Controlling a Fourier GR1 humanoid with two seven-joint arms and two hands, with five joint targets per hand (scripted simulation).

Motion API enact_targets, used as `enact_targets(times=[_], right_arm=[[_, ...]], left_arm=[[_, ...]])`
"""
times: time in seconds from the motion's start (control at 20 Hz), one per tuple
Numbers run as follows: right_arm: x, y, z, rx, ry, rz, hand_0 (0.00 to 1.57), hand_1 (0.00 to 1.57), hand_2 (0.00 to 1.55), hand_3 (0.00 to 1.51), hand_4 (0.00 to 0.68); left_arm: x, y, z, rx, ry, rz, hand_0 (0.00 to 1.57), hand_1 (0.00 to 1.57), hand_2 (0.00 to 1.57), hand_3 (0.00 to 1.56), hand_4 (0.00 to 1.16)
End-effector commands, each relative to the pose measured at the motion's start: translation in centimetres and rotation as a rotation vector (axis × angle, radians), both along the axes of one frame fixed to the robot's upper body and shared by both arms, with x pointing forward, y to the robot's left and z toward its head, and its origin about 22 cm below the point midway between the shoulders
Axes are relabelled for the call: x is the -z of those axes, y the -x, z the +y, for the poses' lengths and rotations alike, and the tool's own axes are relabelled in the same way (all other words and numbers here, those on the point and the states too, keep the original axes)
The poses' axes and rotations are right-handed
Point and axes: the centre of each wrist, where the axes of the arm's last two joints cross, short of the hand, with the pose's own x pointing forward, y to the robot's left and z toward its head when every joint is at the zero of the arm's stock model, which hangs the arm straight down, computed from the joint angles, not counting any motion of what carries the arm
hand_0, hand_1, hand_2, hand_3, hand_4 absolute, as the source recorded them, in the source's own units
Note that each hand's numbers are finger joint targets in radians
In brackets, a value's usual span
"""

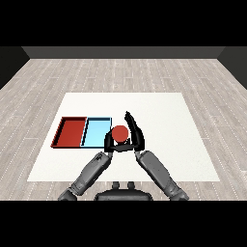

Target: Pick the red can and put it in the red box

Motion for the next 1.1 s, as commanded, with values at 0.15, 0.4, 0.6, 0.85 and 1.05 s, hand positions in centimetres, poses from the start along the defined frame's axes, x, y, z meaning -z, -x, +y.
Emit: enact_targets(times=[0.15,0.4,0.6,0.85,1.05], right_arm=[[-0.5,-0.6,-1.8,-0.003,-0.079,0.014,0.0,0.0,0.0,0.0,0.0],[-1.0,1.4,-6.5,0.041,-0.046,-0.047,0.0,0.0,0.0,0.0,0.0],[-4.3,2.6,-9.2,0.041,-0.1,-0.041,0.0,0.0,0.0,0.0,0.0],[-0.3,4.1,-12.3,0.102,-0.086,-0.024,0.0,0.0,0.0,0.0,0.0],[-1.7,6.1,-15.8,0.159,-0.068,-0.006,0.0,0.0,0.0,0.0,0.0]], left_arm=[[-0.5,-0.7,0.6,-0.045,-0.016,0.001,1.57,1.57,1.57,1.46,1.13],[-1.0,-2.1,3.7,-0.065,-0.025,-0.035,1.57,1.57,1.56,1.47,1.13],[-2.2,-3.5,4.4,-0.111,-0.028,-0.029,1.57,1.57,1.57,1.48,1.13],[-4.2,-3.0,9.8,-0.208,-0.088,-0.032,1.57,1.57,1.57,1.49,1.12],[-4.1,-4.3,15.2,-0.276,-0.155,-0.026,1.57,1.57,1.57,1.49,1.12]])
